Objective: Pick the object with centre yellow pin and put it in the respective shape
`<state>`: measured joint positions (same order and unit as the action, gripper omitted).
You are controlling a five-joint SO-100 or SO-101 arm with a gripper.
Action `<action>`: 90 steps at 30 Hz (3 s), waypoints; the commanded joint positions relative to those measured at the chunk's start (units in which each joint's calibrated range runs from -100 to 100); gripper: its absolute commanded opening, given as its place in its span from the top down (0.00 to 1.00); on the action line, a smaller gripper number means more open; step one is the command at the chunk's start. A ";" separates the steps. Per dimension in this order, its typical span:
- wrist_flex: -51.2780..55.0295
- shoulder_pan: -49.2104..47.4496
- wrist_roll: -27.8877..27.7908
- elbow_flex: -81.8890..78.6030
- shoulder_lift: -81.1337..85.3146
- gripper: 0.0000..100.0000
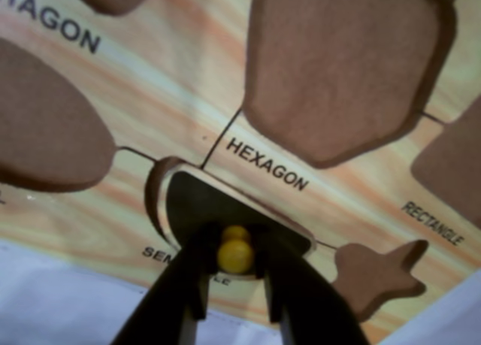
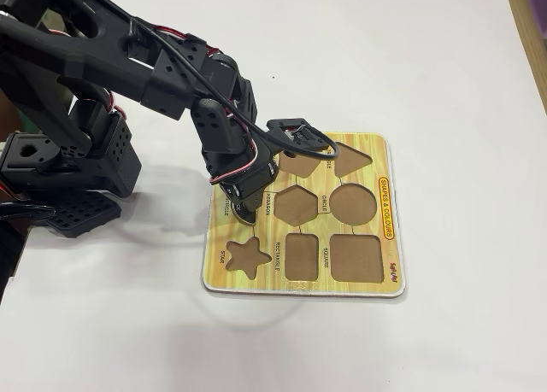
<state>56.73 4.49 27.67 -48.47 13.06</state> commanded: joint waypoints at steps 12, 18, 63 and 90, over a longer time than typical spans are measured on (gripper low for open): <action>0.23 -2.54 0.11 2.16 0.25 0.99; 0.23 -2.54 0.11 2.07 0.25 0.98; -0.72 -2.63 13.81 0.27 25.94 0.79; -0.81 -2.63 31.44 -24.73 60.75 0.79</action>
<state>56.73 2.06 57.83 -69.60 67.87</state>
